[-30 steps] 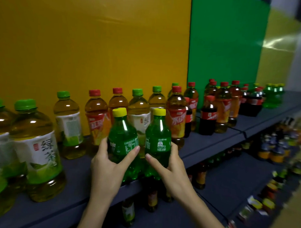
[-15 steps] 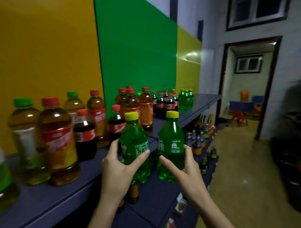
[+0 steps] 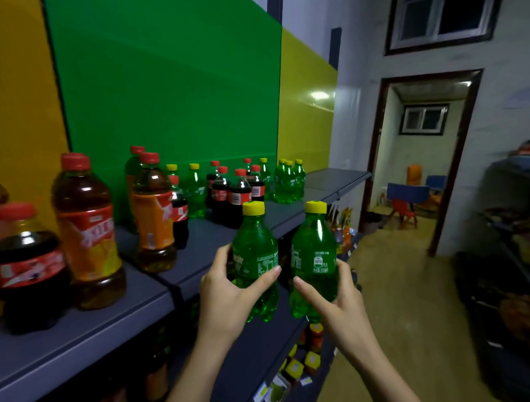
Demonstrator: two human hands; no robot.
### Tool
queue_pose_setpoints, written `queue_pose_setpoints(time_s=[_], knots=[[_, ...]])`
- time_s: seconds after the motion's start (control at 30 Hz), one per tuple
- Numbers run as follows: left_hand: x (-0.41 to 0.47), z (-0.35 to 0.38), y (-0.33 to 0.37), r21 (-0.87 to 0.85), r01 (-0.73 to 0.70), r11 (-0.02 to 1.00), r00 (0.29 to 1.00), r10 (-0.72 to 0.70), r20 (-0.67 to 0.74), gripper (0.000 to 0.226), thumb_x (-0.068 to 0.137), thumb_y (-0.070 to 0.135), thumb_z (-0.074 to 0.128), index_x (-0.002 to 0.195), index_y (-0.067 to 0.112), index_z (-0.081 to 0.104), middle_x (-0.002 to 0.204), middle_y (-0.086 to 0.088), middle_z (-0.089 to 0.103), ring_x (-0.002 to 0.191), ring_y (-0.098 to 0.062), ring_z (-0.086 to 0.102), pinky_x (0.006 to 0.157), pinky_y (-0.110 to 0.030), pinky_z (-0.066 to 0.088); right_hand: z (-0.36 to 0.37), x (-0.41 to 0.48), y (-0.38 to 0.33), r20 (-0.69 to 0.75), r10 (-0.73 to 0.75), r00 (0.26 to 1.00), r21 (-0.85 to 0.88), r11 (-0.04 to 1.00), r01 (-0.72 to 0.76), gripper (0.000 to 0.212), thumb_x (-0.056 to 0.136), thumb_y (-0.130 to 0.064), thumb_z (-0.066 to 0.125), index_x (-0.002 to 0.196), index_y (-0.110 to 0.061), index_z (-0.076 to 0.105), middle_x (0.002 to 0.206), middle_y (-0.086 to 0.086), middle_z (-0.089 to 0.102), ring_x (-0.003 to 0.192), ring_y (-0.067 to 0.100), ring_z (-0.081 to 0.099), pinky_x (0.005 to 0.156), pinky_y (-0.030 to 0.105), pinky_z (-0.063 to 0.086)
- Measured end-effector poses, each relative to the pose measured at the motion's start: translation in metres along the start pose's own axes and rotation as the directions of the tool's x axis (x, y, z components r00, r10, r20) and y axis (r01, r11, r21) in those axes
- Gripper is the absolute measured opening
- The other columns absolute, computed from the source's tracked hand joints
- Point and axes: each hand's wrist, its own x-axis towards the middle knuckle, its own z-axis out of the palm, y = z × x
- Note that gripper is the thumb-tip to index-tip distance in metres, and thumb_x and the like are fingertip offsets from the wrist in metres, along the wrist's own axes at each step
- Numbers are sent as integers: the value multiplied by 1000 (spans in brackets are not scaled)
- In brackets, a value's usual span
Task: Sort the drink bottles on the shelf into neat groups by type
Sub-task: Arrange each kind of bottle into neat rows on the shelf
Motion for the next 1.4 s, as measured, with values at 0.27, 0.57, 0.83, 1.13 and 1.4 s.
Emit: queue_pose_setpoints(time_s=[0.27,0.57,0.83,1.13,1.4], knots=[[91,97,-58,-12,21,1000,1000,-21,12,47,62,31,82,102,24,60,93,11,70,86,1,65,76,-22,54,-40,115,75,-37,-30,999,-9,1000,29,71,65,-52,68,126,-26,41,112,-13,64,92,12,65,78,32,56],[218,185,-123,24,11,1000,998,-9,-55,52,62,36,82,107,25,57,98,10,68,92,-5,65,82,-38,55,-59,276,146,-16,-85,996,-15,996,84,62,72,-38,70,124,-23,41,111,-18,60,91,-10,60,71,10,48],[286,242,-174,111,34,993,987,-16,-160,62,62,46,79,114,26,52,106,9,66,98,-9,63,84,-39,54,-74,389,211,40,-105,994,10,994,105,55,74,-31,72,116,-30,37,104,-25,55,87,-17,56,72,6,46],[347,294,-220,239,129,962,920,-26,-391,85,53,67,71,123,27,45,117,4,62,109,-13,59,92,-41,50,-62,523,277,191,-161,968,81,986,148,60,72,-26,75,120,-22,39,110,-6,59,97,7,59,86,28,48],[364,312,-235,342,224,913,831,5,-556,82,56,68,69,123,29,42,119,8,60,111,-10,57,96,-38,49,-37,601,317,293,-126,948,79,991,108,66,75,-30,73,128,-14,37,93,8,61,60,22,47,60,33,40]])
